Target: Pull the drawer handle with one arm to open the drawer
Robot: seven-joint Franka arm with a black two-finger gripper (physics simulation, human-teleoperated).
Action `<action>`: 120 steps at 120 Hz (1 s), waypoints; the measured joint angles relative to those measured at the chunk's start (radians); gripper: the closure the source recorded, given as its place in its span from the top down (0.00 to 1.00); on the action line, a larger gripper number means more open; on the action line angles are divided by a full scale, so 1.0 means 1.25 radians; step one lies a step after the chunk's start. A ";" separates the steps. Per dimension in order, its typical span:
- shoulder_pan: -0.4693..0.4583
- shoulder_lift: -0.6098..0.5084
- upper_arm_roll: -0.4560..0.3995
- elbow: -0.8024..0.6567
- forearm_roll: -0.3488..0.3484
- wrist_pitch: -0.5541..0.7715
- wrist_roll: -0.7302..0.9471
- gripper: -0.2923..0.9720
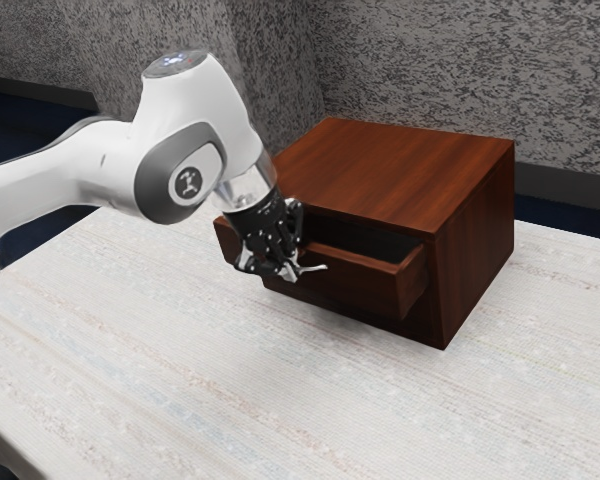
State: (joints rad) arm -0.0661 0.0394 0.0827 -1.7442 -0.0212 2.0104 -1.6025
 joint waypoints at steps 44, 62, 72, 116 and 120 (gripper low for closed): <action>0.000 -0.103 0.000 -0.119 0.000 0.018 0.002 0.15; 0.000 -0.147 -0.001 -0.171 -0.001 0.025 0.002 0.15; -0.001 -0.170 0.000 -0.196 -0.001 0.028 0.002 0.15; -0.002 -0.267 0.001 -0.293 -0.001 0.036 0.002 0.15; -0.001 -0.275 0.001 -0.301 -0.001 0.036 0.002 0.15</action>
State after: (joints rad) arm -0.0679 -0.3043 0.0835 -2.1206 -0.0220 2.0556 -1.5997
